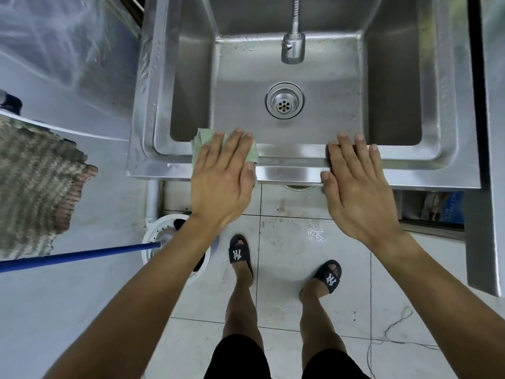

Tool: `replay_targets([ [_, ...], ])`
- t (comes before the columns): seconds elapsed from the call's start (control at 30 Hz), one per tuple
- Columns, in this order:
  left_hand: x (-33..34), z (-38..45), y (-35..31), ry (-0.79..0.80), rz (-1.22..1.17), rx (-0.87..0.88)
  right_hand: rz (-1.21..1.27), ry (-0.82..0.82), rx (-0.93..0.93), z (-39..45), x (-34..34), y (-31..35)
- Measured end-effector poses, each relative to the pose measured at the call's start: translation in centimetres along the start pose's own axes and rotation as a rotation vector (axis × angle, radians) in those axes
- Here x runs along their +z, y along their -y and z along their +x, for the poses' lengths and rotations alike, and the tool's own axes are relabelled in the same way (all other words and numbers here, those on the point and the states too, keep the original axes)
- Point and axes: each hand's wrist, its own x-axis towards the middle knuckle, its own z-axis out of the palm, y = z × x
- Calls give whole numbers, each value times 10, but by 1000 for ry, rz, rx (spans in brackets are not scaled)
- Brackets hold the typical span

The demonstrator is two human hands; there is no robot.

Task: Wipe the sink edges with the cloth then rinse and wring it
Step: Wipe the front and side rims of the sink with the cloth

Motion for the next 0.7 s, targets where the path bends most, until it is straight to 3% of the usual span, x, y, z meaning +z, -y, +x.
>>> replay_targets([
  [0.1, 9, 4, -39, 23, -55, 97, -14, -18, -49, 8, 15, 35],
  [0.23, -7, -2, 18, 120, -42, 294, 26, -60, -49, 14, 20, 40],
  [0.37, -33, -18, 104, 190, 41, 141, 10, -67, -45, 14, 19, 41],
  [0.5, -19, -12, 61, 110, 16, 21, -29, -12, -47, 26, 27, 71],
  [0.6, -7, -7, 24, 109, -23, 147, -20, 31, -112, 41, 34, 92],
  [0.7, -12, -7, 57, 116, -7, 297, -13, 18, -123, 44, 36, 94],
])
